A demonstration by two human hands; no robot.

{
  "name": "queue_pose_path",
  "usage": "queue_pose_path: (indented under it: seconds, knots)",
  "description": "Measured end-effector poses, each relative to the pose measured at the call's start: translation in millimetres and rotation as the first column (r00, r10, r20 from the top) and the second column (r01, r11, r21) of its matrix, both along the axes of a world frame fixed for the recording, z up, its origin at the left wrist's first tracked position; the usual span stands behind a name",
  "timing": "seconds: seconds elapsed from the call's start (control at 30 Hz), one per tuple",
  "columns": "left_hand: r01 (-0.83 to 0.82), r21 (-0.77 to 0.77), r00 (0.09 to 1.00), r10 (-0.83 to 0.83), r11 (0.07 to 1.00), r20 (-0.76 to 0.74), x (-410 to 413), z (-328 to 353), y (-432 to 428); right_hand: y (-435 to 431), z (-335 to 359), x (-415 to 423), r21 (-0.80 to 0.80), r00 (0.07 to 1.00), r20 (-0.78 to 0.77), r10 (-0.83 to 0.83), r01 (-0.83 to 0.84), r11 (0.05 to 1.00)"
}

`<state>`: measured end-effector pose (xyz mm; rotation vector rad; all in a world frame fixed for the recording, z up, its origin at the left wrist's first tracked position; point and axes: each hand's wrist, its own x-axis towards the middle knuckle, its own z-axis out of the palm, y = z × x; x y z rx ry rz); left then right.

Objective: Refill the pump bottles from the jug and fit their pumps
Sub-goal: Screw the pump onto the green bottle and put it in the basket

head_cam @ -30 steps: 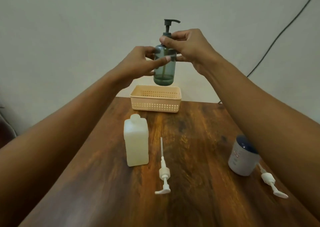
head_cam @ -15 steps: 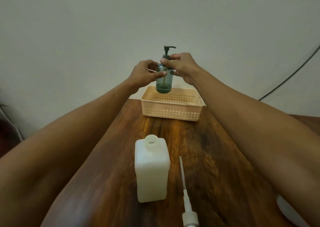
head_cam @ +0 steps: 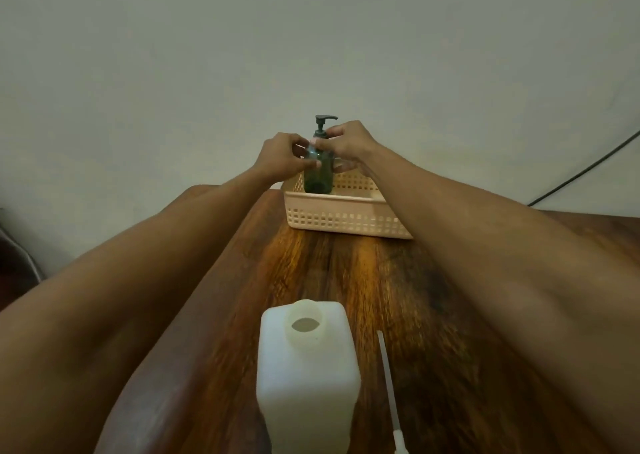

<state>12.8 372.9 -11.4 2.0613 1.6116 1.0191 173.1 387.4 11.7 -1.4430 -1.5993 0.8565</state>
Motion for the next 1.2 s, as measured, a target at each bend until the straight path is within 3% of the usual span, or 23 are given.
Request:
queue_pose_path:
  seconds: [0.23, 0.73, 0.93, 1.2]
  knots:
    - [-0.015, 0.004, 0.999, 0.015, 1.000, -0.039, -0.8, -11.1, 14.4, 7.9, -8.3, 1.0, 0.011, 0.996, 0.089, -0.015, 0.014, 1.000]
    - [-0.045, 0.012, 0.994, 0.046, 0.999, -0.098, -0.5, 1.5, -4.5, -8.6, -0.3, 14.6, 0.026, 0.992, 0.119, -0.028, 0.025, 0.999]
    - [-0.032, 0.103, 0.998, 0.037, 0.994, -0.046, -10.5, 25.3, -58.7, -48.3, 27.8, 51.2, 0.020, 0.996, 0.083, -0.019, 0.018, 1.000]
    - [0.133, 0.167, 0.990, -0.122, 0.977, -0.075, -1.6, 82.8, -176.2, -152.8, 84.5, 96.9, 0.103, 0.982, 0.186, 0.033, -0.052, 0.993]
